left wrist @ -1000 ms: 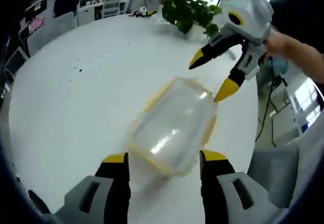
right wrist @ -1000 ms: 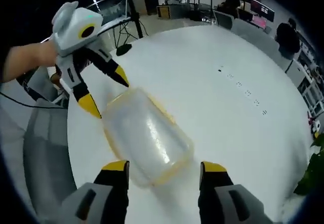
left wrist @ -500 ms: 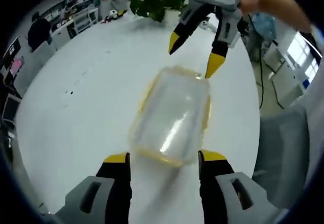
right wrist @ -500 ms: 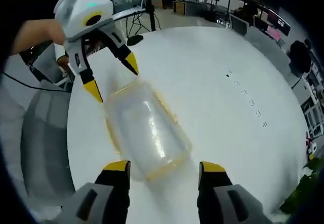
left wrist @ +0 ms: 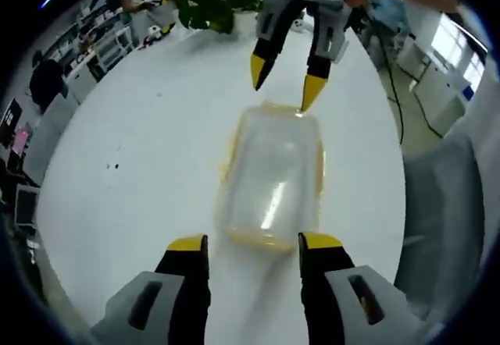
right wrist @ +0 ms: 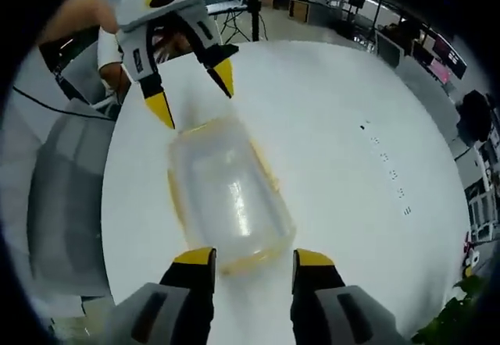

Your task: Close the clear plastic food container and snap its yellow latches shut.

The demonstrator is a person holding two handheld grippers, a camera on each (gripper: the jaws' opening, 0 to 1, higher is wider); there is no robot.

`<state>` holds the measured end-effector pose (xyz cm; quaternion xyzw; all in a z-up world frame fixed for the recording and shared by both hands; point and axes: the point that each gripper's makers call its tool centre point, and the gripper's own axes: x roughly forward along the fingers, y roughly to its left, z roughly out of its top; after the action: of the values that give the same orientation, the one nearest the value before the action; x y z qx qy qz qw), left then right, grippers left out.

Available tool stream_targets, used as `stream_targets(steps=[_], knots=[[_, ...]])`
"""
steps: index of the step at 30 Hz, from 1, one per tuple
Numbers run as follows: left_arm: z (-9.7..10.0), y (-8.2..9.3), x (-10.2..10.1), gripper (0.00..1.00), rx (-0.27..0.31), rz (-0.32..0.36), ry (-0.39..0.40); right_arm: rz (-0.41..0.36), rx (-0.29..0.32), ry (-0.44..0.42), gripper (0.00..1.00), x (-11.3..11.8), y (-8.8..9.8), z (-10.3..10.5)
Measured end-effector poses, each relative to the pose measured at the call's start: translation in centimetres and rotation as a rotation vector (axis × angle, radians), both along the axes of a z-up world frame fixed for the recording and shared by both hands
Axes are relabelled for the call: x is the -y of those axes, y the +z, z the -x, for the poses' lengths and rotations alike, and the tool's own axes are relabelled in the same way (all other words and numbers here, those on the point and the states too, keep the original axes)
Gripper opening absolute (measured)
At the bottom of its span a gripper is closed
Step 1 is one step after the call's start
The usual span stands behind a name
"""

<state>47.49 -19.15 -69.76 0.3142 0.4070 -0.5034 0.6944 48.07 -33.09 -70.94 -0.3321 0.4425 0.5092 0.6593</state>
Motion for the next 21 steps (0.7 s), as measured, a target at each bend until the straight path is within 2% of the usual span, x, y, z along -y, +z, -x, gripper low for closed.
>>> stream_targets(steps=[2,5,8,11,21], knots=[[0.0,0.0,0.1,0.44,0.001,0.0,-0.01,0.019,0.025,0.038,0.35,0.1,-0.1,-0.2],[0.2,-0.4,0.0,0.44,0.005,-0.028,-0.041,0.034,0.018,0.068,0.35,0.2,-0.2,0.4],[0.8,-1.0,-0.2,0.44,0.015,-0.078,-0.129,0.055,0.019,0.102,0.33,0.5,-0.5,0.5],[1.1,-1.2,-0.2,0.44,0.02,-0.097,-0.149,0.057,0.0,0.107,0.3,0.6,-0.5,0.7],[1.1,-1.0,0.6,0.43,0.026,-0.1,-0.207,0.081,-0.008,0.173,0.29,0.5,-0.8,1.3]])
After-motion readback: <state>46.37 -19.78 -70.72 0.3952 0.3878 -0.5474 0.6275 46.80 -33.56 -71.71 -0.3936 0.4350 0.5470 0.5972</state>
